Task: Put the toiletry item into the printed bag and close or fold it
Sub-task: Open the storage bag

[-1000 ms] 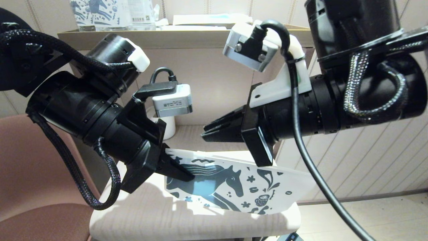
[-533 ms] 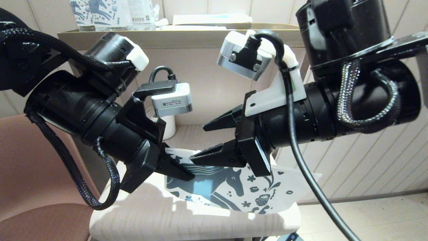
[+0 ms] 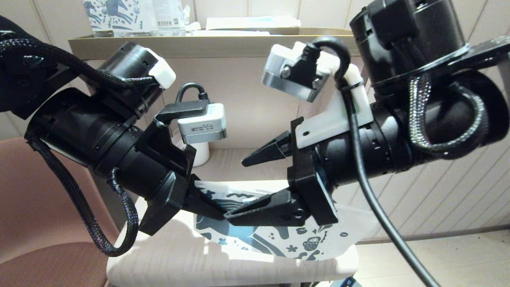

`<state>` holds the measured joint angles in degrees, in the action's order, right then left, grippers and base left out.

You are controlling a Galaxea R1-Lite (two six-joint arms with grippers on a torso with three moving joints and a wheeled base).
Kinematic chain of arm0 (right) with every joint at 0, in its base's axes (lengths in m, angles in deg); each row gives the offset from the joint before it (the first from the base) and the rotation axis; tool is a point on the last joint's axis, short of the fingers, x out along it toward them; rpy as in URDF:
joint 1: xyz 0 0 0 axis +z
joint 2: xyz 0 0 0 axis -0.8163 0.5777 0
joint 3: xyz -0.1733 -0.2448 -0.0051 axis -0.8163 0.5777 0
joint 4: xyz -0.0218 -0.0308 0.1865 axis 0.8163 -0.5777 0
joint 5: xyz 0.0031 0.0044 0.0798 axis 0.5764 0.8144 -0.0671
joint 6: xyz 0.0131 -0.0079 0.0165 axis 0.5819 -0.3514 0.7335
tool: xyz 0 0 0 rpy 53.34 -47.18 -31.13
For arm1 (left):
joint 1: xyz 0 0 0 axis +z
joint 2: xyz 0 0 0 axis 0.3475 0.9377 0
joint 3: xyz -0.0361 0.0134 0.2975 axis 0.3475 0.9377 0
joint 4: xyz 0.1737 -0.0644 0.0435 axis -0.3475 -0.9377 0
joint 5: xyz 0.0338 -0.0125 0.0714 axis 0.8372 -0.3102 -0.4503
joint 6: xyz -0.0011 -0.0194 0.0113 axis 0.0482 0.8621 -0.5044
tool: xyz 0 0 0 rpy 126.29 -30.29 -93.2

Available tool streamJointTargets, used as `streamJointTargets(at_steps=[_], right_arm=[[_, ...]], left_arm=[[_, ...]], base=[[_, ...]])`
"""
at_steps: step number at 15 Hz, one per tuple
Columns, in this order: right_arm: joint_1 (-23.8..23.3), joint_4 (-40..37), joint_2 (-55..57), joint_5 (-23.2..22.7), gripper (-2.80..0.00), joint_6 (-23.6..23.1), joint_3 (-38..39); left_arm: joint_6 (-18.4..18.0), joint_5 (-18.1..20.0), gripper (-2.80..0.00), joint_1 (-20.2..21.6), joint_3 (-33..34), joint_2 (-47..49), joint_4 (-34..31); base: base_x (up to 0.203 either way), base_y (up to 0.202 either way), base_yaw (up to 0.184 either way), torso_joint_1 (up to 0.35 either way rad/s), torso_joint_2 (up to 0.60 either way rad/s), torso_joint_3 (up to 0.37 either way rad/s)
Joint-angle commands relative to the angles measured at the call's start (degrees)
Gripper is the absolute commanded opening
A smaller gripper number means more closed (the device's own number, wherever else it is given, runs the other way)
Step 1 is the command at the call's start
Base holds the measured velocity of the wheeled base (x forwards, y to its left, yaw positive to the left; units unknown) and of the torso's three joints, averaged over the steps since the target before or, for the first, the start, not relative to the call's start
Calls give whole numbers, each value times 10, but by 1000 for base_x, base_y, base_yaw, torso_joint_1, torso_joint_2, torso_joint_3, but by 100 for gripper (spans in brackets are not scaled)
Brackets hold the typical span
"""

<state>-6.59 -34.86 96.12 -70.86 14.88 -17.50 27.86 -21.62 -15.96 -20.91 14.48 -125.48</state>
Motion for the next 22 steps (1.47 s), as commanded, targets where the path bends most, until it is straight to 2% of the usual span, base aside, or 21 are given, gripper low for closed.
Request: streamJointTargets(at_steps=[1, 3, 17, 22], right_arm=[[-24, -70, 2, -73, 0, -3, -50], [-42, -87, 5, -89, 0, -8, -59], [-43, -78, 57, -89, 0, -17, -81], [-42, -78, 64, -90, 0, -17, -78]], left_arm=[[-2, 2, -280, 0, 0, -2, -2], [-2, 2, -280, 0, -2, -1, -1], [-2, 3, -280, 6, 8, 4, 14], [-1, 17, -280, 18, 16, 5, 32]], base=[[0, 0, 0, 0, 0, 0], [0, 0, 0, 0, 0, 0], [0, 0, 0, 0, 0, 0], [0, 0, 0, 0, 0, 0]])
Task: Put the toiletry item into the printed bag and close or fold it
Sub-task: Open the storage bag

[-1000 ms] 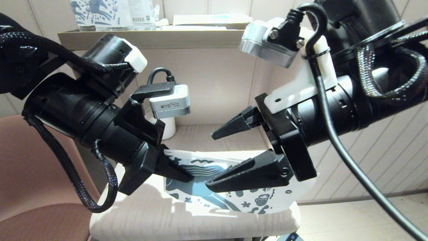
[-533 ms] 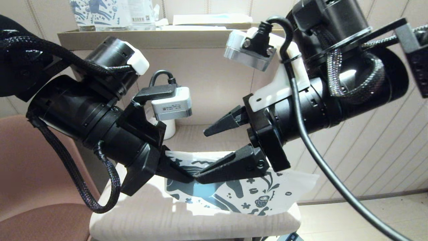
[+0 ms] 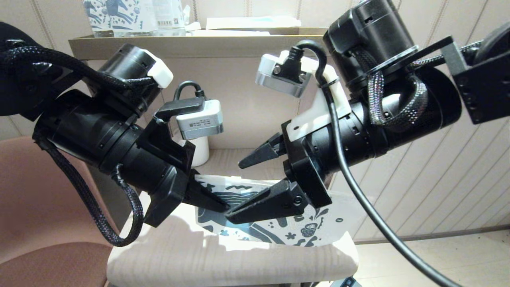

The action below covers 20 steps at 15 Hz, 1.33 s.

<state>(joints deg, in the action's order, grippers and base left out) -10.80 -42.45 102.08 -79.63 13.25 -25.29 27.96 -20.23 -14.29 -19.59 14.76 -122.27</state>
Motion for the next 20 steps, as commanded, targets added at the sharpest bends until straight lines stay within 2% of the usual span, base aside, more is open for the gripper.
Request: streamJointTargets(at_steps=[1, 20], right_arm=[[0, -1, 5, -2, 0, -1, 0], [-1, -3, 18, -8, 0, -8, -8]], left_arm=[[-2, 4, -280, 1, 4, 2, 3], [-2, 5, -280, 3, 13, 5, 19]], base=[[0, 0, 0, 0, 0, 0], [0, 0, 0, 0, 0, 0]])
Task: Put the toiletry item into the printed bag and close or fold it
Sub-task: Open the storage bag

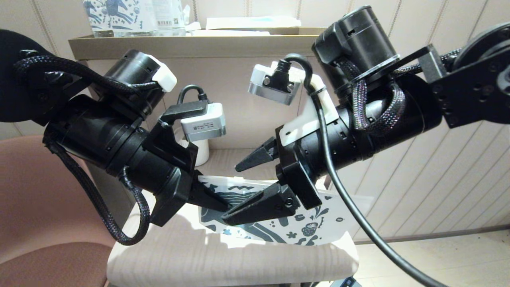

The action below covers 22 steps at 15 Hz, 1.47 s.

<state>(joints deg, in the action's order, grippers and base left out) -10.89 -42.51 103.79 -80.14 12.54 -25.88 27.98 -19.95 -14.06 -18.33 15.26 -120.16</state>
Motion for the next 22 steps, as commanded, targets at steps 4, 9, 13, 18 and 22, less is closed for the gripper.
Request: streamJointTargets(at_steps=[4, 9, 13, 18, 22], right_arm=[[0, -4, 0, -2, 0, -3, -1], [0, -5, 1, -2, -280, -9, -2], [0, -6, 0, -3, -280, -10, -2], [-3, -7, -4, -2, -280, -11, 16], [-13, -7, -6, -1, -280, -10, 20]], left_arm=[[-3, 2, -280, 0, 0, 1, 0], [-3, 1, -280, 0, 2, 0, 1], [-4, 1, -280, 0, 1, 0, 1], [-7, 20, -280, -1, -17, 9, 0], [-8, 20, -280, 0, -5, 6, -1]], base=[[0, 0, 0, 0, 0, 0], [0, 0, 0, 0, 0, 0], [0, 0, 0, 0, 0, 0], [0, 0, 0, 0, 0, 0], [0, 0, 0, 0, 0, 0]])
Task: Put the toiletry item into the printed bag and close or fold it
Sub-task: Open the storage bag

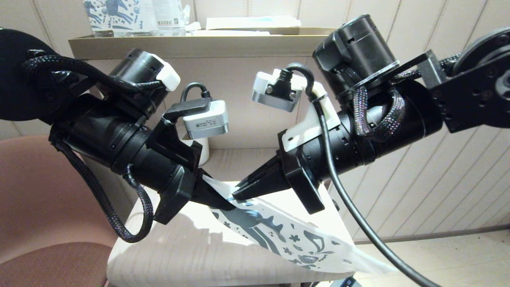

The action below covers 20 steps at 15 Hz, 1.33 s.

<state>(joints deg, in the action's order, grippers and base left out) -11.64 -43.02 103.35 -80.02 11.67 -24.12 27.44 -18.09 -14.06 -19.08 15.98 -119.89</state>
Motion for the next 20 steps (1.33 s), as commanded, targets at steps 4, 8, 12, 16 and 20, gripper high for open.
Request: streamJointTargets(at_steps=[4, 8, 12, 16, 20], right_arm=[[-22, -1, -27, -2, -280, -2, 21], [-44, -1, -65, -2, -280, -7, 61], [-75, 2, -122, -3, -280, -11, 122], [-106, 4, -186, -4, -280, -11, 191], [-156, 4, -251, -13, -280, -11, 259]], left_arm=[[-2, 2, -280, 0, 2, 2, -3], [-1, 2, -280, 0, 2, 3, -3], [-1, 2, -280, 1, 1, 1, -2], [0, 3, -280, 1, -2, 3, -2], [0, 3, -280, 6, 1, 1, -3]], base=[[0, 0, 0, 0, 0, 0], [0, 0, 0, 0, 0, 0], [0, 0, 0, 0, 0, 0], [0, 0, 0, 0, 0, 0], [0, 0, 0, 0, 0, 0]])
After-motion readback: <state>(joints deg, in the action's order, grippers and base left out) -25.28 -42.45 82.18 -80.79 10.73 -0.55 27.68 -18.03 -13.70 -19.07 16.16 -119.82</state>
